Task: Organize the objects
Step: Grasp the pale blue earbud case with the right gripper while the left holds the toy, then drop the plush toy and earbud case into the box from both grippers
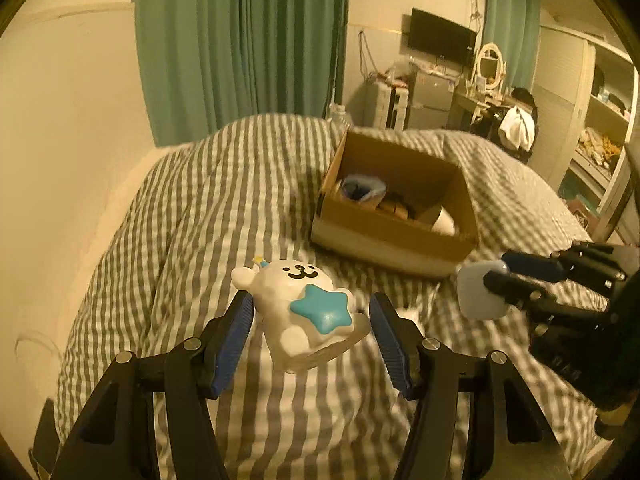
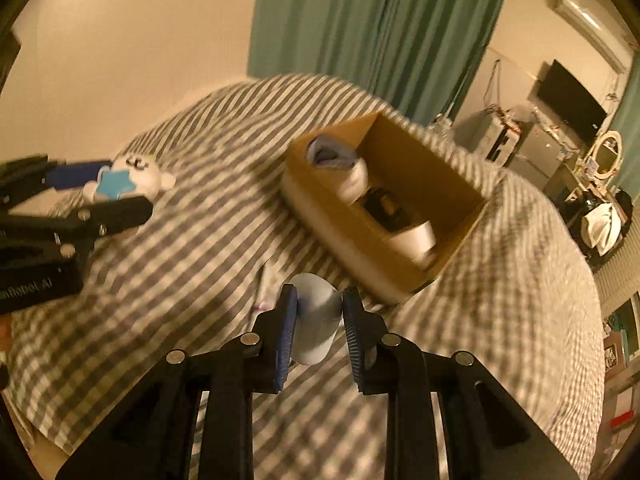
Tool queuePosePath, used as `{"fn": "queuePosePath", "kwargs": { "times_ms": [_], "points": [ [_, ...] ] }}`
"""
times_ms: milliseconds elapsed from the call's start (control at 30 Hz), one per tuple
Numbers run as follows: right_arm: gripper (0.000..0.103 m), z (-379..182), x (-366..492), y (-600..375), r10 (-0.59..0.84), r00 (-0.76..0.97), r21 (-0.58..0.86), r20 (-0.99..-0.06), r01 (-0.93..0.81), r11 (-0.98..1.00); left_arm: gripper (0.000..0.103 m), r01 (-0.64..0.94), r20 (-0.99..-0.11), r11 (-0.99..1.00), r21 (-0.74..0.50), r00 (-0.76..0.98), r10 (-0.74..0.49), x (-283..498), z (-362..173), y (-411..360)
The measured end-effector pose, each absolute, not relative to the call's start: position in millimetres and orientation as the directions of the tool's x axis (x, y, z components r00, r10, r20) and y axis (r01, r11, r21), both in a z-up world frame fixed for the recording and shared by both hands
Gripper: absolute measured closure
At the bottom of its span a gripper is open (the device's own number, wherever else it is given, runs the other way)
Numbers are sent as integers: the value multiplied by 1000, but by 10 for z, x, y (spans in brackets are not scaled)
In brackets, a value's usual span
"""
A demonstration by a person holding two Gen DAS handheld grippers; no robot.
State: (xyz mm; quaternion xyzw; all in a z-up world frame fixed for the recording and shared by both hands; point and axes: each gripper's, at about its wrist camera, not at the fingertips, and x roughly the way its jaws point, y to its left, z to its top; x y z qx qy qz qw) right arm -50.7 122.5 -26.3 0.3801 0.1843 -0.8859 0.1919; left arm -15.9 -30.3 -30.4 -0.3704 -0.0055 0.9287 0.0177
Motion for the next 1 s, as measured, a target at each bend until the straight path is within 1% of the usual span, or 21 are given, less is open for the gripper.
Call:
{"fn": "queuePosePath", "kwargs": {
  "times_ms": [67,167,267,467,533,567,600,700,833,1000],
  "points": [
    [80,-106,-600,1285,-216,-651,-164,-728,472,-866,41,-44,-674,-999,-23,-737,48,-252,-218,-254],
    [80,78,-733,1347,-209,-686,-178,-697,448,-876,41,-66,-637,-998,0,-769,50,-425,-61,-161],
    [80,201,-907,1394,-215,-696,-166,-685,436,-885,41,-81,-604,-997,14,-795,56,-657,83,-76],
    [81,219,-1410,1455,-177,-700,-176,-692,401,-899,41,-115,-603,-992,48,-795,63,-1189,109,131],
    [82,199,-1577,1487,-174,-690,-169,-702,399,-901,41,-121,-605,-991,55,-794,63,-1379,52,199],
    [86,188,-1670,1513,-180,-688,-153,-703,394,-906,41,-124,-611,-991,49,-789,69,-1457,23,218],
    [87,182,-1747,1534,-183,-689,-143,-701,388,-910,41,-134,-617,-990,35,-782,84,-1555,-27,238],
    [87,112,-1978,1605,-193,-681,-110,-706,374,-921,41,-146,-629,-989,22,-771,99,-1799,-200,302],
    [87,-126,-2320,1668,-182,-654,-89,-735,358,-929,41,-172,-657,-985,28,-746,111,-2087,-466,392],
    [87,-391,-2576,1788,-195,-623,-40,-758,343,-938,42,-223,-670,-973,55,-731,130,-2302,-713,537]
  ]
}}
